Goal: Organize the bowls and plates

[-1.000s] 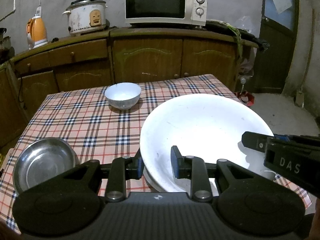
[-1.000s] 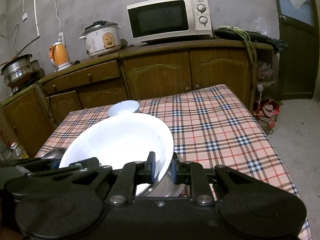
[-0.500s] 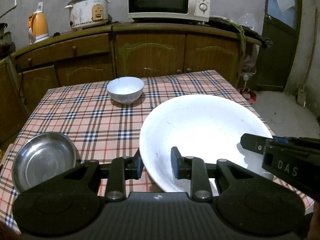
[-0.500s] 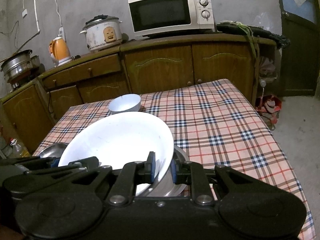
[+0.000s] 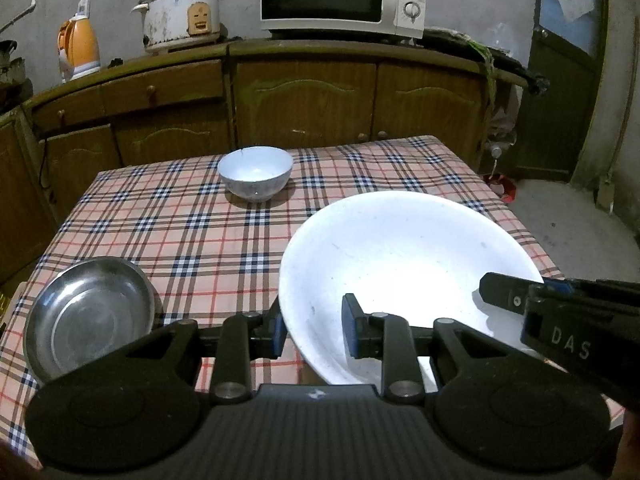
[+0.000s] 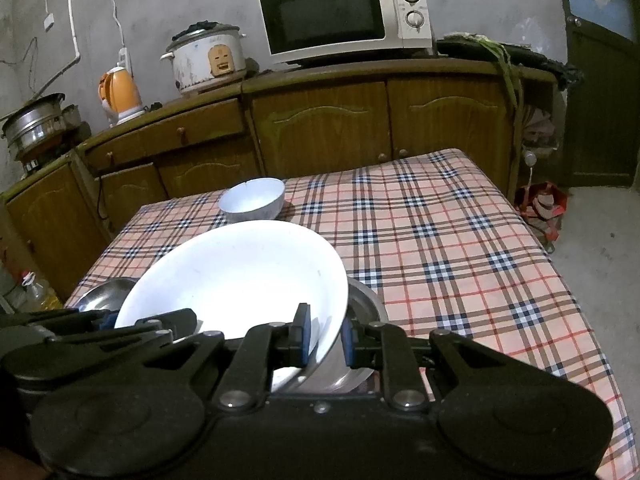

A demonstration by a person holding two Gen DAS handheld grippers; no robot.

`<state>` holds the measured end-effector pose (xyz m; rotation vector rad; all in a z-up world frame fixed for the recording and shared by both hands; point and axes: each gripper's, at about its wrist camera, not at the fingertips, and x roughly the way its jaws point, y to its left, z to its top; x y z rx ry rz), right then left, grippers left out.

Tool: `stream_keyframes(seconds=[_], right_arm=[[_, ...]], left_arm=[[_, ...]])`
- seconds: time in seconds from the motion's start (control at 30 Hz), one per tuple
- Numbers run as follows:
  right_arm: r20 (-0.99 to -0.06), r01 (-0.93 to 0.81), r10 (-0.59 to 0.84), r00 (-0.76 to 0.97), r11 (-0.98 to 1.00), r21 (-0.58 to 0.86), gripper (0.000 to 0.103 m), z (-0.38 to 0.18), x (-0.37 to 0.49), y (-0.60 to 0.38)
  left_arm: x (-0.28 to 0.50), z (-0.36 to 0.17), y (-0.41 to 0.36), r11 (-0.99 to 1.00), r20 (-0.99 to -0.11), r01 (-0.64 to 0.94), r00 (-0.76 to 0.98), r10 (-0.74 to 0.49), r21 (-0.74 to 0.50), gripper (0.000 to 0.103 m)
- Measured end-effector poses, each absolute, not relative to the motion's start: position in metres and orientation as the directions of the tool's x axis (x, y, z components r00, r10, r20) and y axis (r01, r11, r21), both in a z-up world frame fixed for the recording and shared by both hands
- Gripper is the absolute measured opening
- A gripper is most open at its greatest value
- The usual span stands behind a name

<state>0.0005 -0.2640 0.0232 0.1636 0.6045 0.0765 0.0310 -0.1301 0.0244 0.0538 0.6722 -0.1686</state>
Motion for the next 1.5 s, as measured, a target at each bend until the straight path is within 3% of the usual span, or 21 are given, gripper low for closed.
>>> stream_keyframes(seconds=[1.5], right_arm=[[-0.617,-0.048,0.181,0.766,0.973,0.225,0.023,-0.012,0.035,-0.249]], left_arm=[[0.054,0.004,-0.111,0.984,-0.657,0.177,0.737,-0.156,-0.035,0.027]])
